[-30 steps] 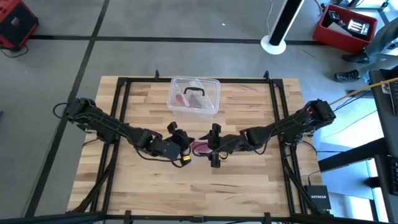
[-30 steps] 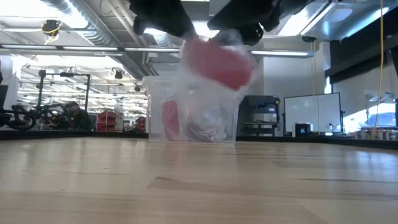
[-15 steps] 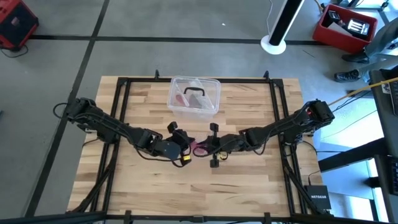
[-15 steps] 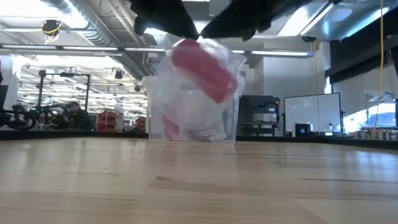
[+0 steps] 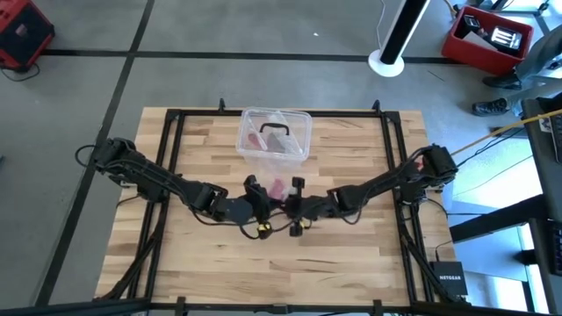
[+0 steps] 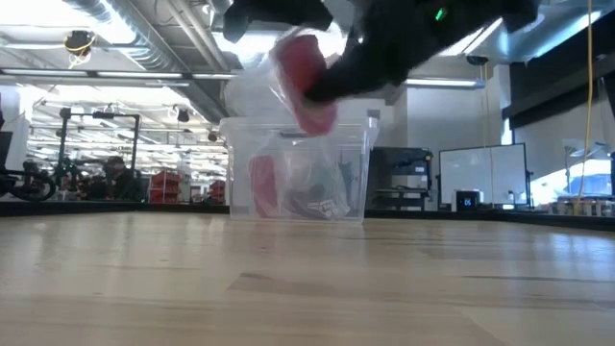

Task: Roll bandage
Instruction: Put the pink bandage into the transparent zip bag

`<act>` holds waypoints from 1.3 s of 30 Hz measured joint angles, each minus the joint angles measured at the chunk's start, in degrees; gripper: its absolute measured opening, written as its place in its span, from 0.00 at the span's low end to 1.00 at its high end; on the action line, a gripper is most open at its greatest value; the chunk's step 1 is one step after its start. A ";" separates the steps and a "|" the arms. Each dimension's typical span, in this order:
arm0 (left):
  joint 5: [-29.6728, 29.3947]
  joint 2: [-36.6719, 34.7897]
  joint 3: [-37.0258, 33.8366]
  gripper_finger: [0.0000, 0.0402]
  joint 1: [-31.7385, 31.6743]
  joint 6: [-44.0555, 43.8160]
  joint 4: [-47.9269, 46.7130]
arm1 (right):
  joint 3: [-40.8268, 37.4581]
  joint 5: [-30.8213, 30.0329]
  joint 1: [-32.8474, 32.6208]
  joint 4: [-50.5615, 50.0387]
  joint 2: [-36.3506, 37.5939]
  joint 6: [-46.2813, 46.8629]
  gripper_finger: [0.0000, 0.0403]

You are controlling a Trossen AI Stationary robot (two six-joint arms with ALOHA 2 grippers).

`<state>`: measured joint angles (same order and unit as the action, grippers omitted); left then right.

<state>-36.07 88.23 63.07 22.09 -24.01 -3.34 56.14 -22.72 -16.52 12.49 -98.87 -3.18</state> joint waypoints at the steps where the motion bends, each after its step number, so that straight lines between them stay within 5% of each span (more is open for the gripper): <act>1: -0.12 0.00 0.00 0.00 -0.07 0.02 -0.59 | 0.00 0.69 -0.57 -0.59 1.00 0.00 0.07; 11: -0.48 0.02 0.00 0.00 -0.98 -1.16 -3.38 | 0.09 0.85 -6.96 -14.51 11.66 1.27 0.14; 20: -0.55 0.02 0.00 0.00 -1.53 -2.91 -3.16 | 0.02 0.73 -8.95 -11.94 7.99 -8.42 0.46; 26: -0.55 0.02 0.00 0.00 -1.53 -3.97 -3.04 | 0.04 -6.90 -8.56 -9.00 5.03 -15.49 0.52; 30: -0.56 0.02 0.00 0.00 -1.53 -4.12 -3.04 | 0.04 -5.77 -8.24 -9.35 3.21 -16.23 0.45; 36: -0.55 0.02 0.00 0.00 -1.53 -3.80 -3.29 | 0.55 -4.48 -8.23 -11.19 3.12 -15.63 0.08; 39: -0.55 0.02 0.00 0.00 -1.36 -0.74 -4.15 | 4.24 -2.15 -8.23 -18.07 3.81 -11.96 0.04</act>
<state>-36.62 88.25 63.07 20.73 -24.75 -7.49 60.38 -24.87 -24.75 -5.58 -95.06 -15.14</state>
